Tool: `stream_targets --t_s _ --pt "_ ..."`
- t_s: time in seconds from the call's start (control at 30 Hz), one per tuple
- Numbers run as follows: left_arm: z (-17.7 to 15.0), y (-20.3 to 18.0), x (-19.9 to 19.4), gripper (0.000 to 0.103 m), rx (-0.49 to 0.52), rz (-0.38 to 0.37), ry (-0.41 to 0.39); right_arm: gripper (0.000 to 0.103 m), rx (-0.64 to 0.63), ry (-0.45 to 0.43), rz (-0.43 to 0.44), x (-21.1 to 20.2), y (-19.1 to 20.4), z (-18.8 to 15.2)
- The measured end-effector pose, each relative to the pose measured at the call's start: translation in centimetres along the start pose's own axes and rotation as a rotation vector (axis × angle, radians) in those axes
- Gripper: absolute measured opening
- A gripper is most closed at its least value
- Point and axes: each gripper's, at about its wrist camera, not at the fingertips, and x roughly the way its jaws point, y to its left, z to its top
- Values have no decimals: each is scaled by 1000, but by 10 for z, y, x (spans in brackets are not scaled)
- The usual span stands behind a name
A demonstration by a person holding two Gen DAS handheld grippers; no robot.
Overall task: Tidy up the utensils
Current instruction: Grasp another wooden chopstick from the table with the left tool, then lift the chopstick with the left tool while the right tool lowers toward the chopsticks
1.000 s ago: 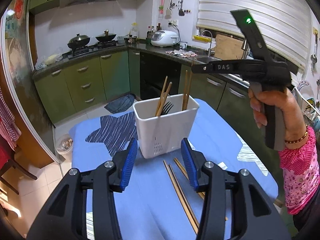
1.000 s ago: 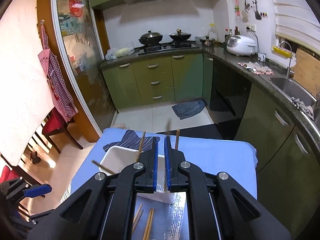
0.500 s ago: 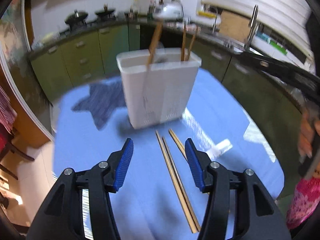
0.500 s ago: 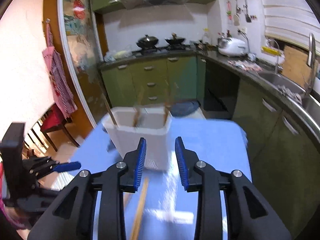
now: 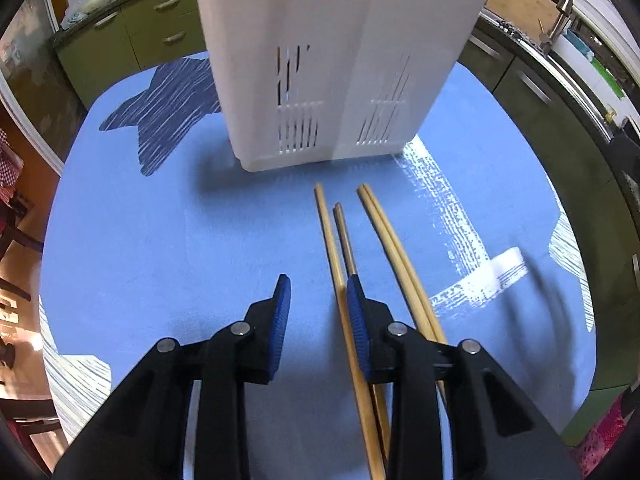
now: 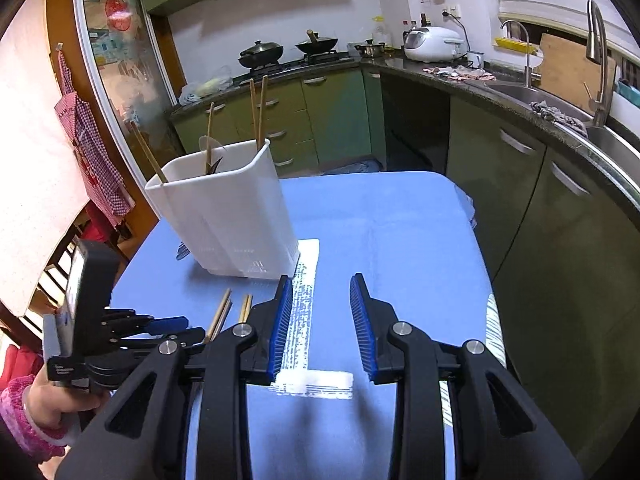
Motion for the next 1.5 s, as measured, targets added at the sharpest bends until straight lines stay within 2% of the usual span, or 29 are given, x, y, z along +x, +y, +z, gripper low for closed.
stream_targets --t_s 0.17,0.43,0.63,0.7,0.93,1.07,1.2,1.37,1.5 --pt "0 -2 4 24 4 19 14 30 6 12 23 6 6 3" --pt "3 -4 10 24 6 10 37 30 20 19 36 7 4 3" --pt "10 -12 14 23 23 42 42 32 19 22 41 7 4 4" --pt "11 -13 15 10 21 41 39 32 17 26 42 7 4 4" --pt "13 -7 13 6 -2 15 31 33 13 34 42 10 5 5" --pt "10 1 -3 7 -6 8 -19 35 0 52 33 15 7 5" --pt "3 6 -35 6 -4 -8 -99 35 -21 81 32 24 13 3" --pt "-15 6 -84 6 23 -13 -246 37 -71 160 68 50 32 -5" --pt "-32 5 -115 6 45 -21 -332 37 -133 234 48 83 53 -16"
